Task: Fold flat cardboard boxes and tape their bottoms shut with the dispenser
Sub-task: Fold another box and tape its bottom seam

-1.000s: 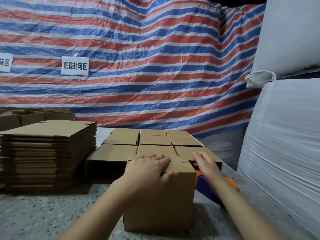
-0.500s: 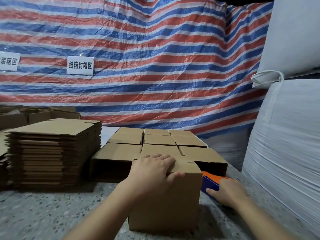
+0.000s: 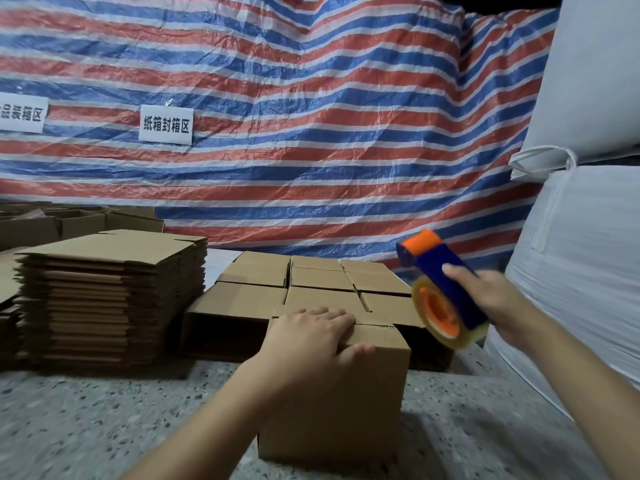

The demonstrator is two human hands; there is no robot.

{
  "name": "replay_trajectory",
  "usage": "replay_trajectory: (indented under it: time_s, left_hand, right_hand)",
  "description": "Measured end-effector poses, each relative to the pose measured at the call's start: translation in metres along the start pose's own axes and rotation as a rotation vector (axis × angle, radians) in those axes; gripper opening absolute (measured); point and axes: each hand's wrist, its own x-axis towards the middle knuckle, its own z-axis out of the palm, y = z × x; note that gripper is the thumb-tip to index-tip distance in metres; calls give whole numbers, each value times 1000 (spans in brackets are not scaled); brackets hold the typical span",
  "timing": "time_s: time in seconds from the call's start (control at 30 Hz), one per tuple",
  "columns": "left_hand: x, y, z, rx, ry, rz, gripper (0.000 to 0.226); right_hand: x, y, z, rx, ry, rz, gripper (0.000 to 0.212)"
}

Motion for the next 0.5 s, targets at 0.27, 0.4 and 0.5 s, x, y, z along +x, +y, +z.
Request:
replay_trajectory:
  time_s: [0.27,0.4,0.5]
  left_hand:
    - [-2,2,-5,-84,-10,-35,77]
    - [-4,5,-20,-355,-61,-161,53]
    - [1,-6,-31,-805,-64,-279,38]
  right_hand:
    - [1,-79,24,362,-478,61,57]
    - [6,-82,35,197,-602,126,61]
    - [10,-83,40,138,-633,152,67]
